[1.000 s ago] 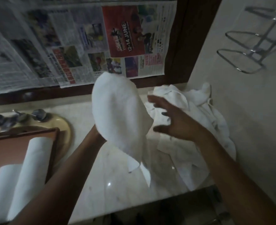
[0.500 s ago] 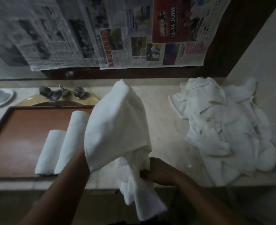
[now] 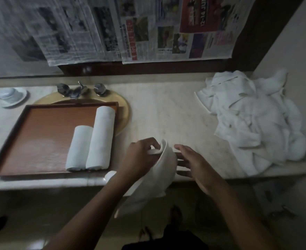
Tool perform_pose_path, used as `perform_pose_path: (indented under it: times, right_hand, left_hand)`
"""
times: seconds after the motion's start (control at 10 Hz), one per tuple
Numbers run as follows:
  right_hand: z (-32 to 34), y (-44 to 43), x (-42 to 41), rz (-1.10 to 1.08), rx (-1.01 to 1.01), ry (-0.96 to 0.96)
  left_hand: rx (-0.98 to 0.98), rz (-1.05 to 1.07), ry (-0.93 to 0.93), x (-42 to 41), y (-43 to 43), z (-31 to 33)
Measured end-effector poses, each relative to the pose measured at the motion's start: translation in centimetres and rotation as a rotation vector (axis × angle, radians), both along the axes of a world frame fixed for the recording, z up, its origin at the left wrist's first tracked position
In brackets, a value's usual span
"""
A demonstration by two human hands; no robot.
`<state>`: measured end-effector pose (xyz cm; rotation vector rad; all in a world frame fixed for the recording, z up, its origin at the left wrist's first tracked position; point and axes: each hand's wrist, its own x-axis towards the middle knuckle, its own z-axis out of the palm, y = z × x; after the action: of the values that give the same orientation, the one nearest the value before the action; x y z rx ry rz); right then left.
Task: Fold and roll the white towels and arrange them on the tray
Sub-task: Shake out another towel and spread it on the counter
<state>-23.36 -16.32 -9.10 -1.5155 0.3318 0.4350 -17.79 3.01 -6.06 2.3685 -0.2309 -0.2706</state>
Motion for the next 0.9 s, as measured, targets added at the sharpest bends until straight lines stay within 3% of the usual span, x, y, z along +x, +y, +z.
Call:
perform_pose_path:
  times: [0.1, 0.2, 0.3, 0.4, 0.6, 0.7, 0.9]
  right_hand:
    - [1.2, 1.9, -2.1, 0.125, -0.042, -0.04]
    - [0.6, 4.0, -3.3, 0.217, -0.435, -0.172]
    - [-1.6, 4.8, -3.7, 0.048, -0.66, -0.339]
    - [-3.7, 3.9, -3.6, -0.008, -0.802, -0.364]
    - [-3.4, -1.9, -2.4, -0.173, -0.949, -0.293]
    - [-0.9, -4.7, -2.1, -0.204, -0.927, -0.33]
    - [4.1, -3.2, -0.8, -0.095, -0.676, -0.651]
  left_hand:
    - [-0.117, 0.027, 0.05, -1.6, 0.9, 0.4]
    - [-0.207, 0.039, 0.048, -1.8, 1.5, 1.4]
    - [-0.339, 0.056, 0.116, -2.4, 1.7, 3.1]
    - [-0.565, 0.161, 0.367, -2.8, 2.1, 5.1]
    - [-0.748, 0.277, 0.526, -2.2, 5.9, 2.8]
    - [-0.537, 0.225, 0.386, -2.6, 7.9, -0.2]
    - [0.178, -0.225, 0.179, -4.2, 9.4, -5.2]
